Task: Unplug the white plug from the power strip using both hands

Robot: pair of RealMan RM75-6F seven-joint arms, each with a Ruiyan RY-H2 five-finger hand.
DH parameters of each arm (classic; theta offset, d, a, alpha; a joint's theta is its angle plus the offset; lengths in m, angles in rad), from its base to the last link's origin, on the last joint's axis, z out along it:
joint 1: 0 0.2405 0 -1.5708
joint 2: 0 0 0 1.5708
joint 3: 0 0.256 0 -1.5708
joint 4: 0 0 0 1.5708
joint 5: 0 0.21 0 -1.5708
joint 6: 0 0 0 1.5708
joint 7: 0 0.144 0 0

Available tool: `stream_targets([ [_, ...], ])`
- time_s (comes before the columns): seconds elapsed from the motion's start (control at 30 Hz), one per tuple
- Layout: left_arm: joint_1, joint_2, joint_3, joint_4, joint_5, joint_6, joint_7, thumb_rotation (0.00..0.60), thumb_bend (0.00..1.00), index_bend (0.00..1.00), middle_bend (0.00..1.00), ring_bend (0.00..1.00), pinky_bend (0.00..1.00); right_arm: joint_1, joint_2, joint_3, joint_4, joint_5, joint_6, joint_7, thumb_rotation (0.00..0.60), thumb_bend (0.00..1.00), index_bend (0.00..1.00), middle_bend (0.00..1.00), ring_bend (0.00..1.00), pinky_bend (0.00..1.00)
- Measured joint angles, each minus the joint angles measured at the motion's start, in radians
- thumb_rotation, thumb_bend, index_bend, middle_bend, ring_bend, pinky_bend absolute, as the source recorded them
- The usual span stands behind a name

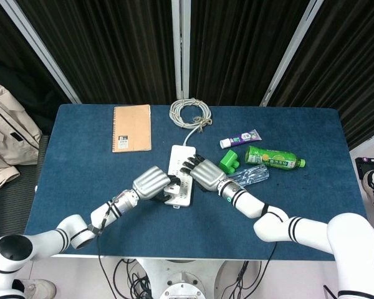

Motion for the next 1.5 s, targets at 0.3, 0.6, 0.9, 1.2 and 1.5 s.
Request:
stream_targets([
  [0.3,0.013,0.018,-0.007,-0.014,0.003,0.058,0.000,0.600,0.51,0.70,0.78,0.69,0.83,-0.008,0.013,0.005,-0.026,0.025,0.034,-0.029,0.600,0.55,0.17,0.15,0.00,0.00],
  [0.6,0.121,0.116,-0.009,-0.089,-0.057,0.143,0.111,0.600,0.48,0.57,0.66,0.53,0.61,-0.044,0.080,0.028,-0.114,-0.003,0.128,-0.006,0.600,0.55,0.17,0.15,0.00,0.00],
  [0.9,0.215,0.169,0.002,-0.166,-0.231,0.045,0.339,0.600,0.21,0.25,0.33,0.19,0.22,-0.142,0.239,0.037,-0.281,-0.053,0.295,0.011,0.600,0.44,0.17,0.14,0.00,0.00],
  [1.2,0.310,0.249,-0.026,-0.273,-0.282,0.136,0.389,0.600,0.11,0.18,0.25,0.12,0.16,-0.313,0.408,-0.001,-0.429,-0.069,0.486,-0.003,0.600,0.27,0.14,0.13,0.00,0.00],
  [1.5,0.521,0.448,-0.030,-0.452,-0.299,0.430,0.490,0.600,0.11,0.18,0.25,0.12,0.15,-0.554,0.499,-0.083,-0.483,-0.132,0.748,0.029,0.600,0.30,0.13,0.13,0.00,0.00],
])
